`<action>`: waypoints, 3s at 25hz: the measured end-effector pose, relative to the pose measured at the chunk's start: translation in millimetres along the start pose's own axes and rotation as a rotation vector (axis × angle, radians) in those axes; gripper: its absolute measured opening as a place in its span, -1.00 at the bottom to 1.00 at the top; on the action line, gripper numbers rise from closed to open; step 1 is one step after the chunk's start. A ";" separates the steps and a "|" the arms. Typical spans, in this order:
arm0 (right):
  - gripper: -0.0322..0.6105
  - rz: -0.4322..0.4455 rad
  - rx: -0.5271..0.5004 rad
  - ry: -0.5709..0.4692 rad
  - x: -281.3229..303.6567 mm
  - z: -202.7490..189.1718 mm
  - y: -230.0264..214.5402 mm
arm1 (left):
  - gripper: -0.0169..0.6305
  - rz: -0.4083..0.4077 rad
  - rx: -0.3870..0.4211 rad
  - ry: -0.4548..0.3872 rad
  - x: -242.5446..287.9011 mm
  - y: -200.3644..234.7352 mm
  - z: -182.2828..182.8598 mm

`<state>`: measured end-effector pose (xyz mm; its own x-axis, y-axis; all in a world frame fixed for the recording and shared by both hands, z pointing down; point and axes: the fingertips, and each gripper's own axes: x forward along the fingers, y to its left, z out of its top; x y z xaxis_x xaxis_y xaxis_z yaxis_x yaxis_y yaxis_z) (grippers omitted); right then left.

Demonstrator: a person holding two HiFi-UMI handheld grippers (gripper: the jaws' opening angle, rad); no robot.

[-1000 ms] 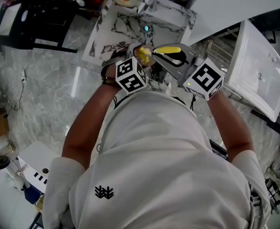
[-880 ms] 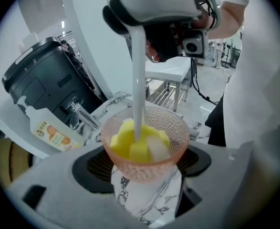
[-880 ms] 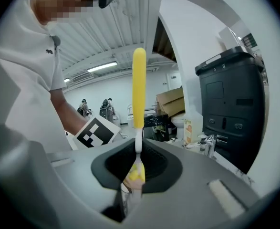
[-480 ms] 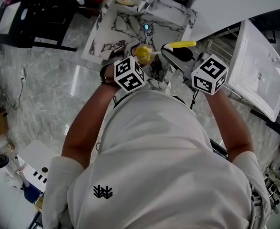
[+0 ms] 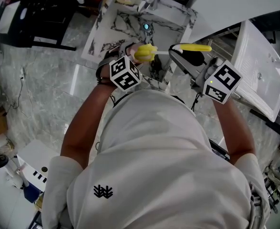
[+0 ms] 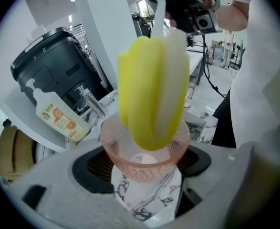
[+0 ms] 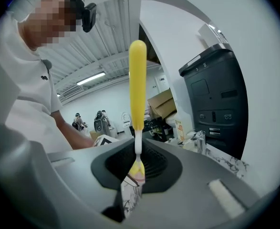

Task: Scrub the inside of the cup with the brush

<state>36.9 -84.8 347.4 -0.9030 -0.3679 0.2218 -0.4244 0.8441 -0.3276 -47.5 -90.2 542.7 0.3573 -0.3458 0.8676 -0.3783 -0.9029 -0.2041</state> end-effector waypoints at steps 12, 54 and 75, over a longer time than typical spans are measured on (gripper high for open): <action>-0.77 -0.003 -0.186 0.106 46.9 -30.8 16.0 | 0.21 -0.010 0.015 -0.042 -2.5 -6.5 26.2; -0.75 0.047 0.099 0.031 36.9 -26.6 8.0 | 0.21 -0.023 0.046 0.003 2.0 -11.5 12.5; -0.77 0.055 -0.264 0.101 39.4 -23.6 27.5 | 0.21 -0.060 0.031 -0.047 -3.8 -18.3 33.4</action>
<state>-8.8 -66.8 368.8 -0.9071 -0.2895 0.3055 -0.3313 0.9388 -0.0941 -13.4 -80.8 527.9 0.4182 -0.3015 0.8569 -0.3286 -0.9296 -0.1668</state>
